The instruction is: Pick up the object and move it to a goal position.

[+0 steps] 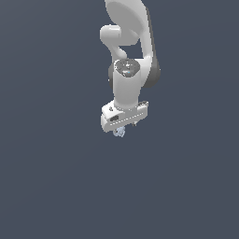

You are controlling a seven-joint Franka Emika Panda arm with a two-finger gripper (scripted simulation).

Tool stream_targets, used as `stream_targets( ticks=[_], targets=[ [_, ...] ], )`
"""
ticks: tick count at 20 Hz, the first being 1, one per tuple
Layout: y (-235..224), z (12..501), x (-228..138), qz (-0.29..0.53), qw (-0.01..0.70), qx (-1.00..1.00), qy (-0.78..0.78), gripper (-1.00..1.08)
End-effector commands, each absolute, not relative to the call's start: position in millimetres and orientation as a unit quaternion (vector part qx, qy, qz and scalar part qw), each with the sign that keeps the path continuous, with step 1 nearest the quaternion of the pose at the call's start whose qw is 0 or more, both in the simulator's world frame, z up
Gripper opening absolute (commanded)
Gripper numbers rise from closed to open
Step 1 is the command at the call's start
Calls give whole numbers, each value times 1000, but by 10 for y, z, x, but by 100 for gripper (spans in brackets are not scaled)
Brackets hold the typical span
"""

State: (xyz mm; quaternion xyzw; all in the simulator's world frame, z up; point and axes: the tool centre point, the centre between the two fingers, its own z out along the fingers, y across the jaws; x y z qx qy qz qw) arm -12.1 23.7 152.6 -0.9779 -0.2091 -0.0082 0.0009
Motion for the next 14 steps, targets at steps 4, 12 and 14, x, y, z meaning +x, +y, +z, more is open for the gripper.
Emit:
stream_targets(
  ticks=[4, 12, 14],
  targets=[
    [164, 1390, -225, -6, -1, -960, -280, 100],
    [73, 1203, -387, -3, -3, -925, -380, 100],
    [54, 1158, -429, -2, -3, -914, -405, 100]
  ],
)
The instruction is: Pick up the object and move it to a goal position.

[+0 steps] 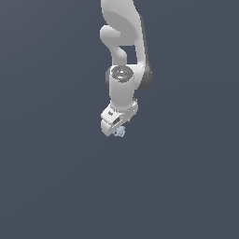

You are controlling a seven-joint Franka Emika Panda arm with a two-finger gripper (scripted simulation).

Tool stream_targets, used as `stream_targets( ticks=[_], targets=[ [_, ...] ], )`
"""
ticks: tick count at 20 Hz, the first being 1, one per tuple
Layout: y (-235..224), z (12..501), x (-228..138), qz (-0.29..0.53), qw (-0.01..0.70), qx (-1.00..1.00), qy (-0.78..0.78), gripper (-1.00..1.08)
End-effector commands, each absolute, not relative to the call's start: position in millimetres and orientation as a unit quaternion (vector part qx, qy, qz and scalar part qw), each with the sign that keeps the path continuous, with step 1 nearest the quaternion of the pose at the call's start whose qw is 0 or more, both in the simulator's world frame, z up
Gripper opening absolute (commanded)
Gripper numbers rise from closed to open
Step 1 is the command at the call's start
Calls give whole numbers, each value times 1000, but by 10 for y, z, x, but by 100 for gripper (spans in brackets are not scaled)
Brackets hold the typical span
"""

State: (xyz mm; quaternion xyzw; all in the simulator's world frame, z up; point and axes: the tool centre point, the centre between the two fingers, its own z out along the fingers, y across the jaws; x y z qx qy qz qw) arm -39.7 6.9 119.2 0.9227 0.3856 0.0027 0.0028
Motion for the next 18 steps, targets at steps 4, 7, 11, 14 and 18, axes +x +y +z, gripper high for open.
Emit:
stream_targets(
  ticks=[4, 7, 11, 14, 18],
  targets=[
    [18, 1071, -515, 1, 3, 891, 453, 100],
    [-5, 1012, -578, 1, 2, 874, 487, 100],
    [-26, 949, -646, 0, 1, 853, 522, 100],
    [-37, 914, -687, 0, 1, 840, 542, 100],
    [-47, 882, -724, 0, 0, 828, 561, 100]
  ],
)
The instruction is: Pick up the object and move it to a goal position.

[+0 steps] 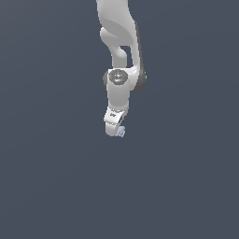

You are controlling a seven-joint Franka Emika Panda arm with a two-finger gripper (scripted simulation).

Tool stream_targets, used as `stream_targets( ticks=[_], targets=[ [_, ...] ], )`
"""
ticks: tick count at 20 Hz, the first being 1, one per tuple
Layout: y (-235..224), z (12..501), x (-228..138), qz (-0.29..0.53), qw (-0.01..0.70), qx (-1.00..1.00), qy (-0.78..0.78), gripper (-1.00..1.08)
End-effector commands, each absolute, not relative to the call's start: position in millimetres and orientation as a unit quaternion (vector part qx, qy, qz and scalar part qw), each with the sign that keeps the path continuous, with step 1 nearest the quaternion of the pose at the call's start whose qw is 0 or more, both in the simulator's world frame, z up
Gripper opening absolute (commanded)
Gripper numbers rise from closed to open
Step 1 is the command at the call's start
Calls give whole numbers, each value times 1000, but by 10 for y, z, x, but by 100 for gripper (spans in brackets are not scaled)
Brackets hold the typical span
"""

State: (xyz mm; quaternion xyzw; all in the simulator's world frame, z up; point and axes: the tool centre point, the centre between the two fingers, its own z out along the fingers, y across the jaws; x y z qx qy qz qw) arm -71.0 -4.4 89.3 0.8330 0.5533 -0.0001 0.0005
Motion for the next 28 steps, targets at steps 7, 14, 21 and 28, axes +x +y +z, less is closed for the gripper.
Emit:
stream_targets(
  ticks=[7, 14, 21, 28],
  targets=[
    [-52, 866, -743, 0, 0, 822, 569, 100],
    [-50, 707, -750, 0, 0, 822, 570, 100],
    [-51, 408, -754, 0, 0, 821, 571, 100],
    [-51, 362, -751, 0, 0, 821, 571, -100]
  ],
)
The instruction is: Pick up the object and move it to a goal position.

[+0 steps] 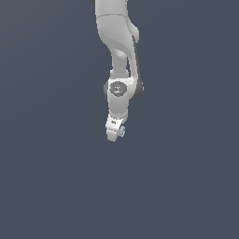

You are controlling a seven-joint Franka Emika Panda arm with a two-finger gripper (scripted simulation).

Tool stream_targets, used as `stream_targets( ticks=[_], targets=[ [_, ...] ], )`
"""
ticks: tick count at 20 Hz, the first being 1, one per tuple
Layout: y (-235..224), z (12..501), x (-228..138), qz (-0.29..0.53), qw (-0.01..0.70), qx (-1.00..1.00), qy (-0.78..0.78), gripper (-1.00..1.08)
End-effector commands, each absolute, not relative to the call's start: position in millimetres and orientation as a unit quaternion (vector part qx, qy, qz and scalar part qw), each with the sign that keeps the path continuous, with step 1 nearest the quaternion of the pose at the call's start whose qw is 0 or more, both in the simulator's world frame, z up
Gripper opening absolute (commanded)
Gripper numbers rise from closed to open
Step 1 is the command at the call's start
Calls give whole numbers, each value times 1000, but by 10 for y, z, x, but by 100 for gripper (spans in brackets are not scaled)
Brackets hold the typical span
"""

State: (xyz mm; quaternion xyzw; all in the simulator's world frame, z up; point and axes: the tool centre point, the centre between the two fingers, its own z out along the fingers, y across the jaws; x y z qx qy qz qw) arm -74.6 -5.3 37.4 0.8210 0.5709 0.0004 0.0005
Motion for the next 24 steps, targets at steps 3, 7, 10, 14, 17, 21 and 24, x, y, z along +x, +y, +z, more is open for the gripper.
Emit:
stream_targets(
  ticks=[3, 7, 10, 14, 17, 21, 24],
  targets=[
    [-51, 362, -751, 0, 0, 821, 571, -100],
    [-51, 362, -751, 0, 0, 821, 571, -100],
    [-63, 380, -749, 1, 1, 821, 571, -100],
    [-142, 435, -791, 1, 1, 821, 571, -100],
    [-253, 511, -850, 0, 1, 821, 571, -100],
    [-462, 656, -960, 0, 1, 821, 571, -100],
    [-656, 793, -1060, 0, 1, 821, 571, -100]
  ],
)
